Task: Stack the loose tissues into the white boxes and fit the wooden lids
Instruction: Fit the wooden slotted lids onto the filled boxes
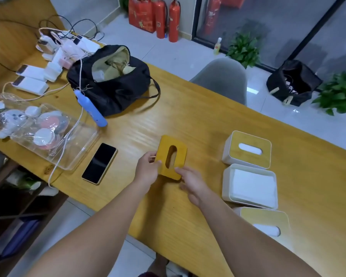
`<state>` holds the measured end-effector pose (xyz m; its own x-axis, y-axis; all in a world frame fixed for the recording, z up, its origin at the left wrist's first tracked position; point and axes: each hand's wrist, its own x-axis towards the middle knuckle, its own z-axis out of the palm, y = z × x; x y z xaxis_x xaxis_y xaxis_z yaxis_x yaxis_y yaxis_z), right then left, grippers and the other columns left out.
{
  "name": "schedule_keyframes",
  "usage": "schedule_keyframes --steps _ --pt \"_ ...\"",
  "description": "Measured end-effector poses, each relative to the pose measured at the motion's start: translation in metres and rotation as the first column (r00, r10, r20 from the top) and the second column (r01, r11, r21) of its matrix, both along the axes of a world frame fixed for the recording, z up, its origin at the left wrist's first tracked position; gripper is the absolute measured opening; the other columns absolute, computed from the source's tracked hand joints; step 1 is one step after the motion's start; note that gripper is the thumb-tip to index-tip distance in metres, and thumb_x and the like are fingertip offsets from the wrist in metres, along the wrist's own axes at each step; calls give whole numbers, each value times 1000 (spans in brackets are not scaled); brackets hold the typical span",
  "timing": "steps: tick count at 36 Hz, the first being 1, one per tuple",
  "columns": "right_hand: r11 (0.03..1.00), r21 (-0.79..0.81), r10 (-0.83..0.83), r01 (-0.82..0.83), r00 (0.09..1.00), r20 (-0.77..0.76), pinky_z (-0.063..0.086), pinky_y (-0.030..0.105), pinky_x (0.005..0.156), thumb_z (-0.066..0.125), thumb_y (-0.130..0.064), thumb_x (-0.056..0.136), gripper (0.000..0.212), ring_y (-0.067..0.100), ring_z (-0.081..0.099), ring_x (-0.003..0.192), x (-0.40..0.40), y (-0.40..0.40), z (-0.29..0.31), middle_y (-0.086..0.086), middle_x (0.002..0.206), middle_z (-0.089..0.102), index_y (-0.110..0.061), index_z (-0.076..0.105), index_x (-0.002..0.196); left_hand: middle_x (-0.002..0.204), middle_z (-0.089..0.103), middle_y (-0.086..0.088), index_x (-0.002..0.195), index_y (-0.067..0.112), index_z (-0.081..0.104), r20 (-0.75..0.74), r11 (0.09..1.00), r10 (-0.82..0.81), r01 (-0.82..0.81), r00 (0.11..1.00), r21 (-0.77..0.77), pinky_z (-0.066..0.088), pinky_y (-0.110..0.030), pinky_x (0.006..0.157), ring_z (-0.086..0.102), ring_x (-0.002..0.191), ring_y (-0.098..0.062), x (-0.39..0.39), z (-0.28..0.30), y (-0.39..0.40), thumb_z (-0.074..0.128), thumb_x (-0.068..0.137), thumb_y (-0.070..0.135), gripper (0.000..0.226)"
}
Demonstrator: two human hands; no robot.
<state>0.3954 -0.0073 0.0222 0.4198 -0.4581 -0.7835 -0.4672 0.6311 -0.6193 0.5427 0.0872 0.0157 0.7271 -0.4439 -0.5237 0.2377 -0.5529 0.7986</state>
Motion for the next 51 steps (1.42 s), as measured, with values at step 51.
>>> schedule_keyframes --steps 51 --pt "893 -405 -212 197 977 8 44 41 76 64 -16 102 21 26 64 81 -285 -126 53 3 95 84 -17 83 94 116 72 12 141 32 71 69 885 -465 461 883 64 54 -27 78 73 104 -13 -213 64 -103 74 100 20 43"
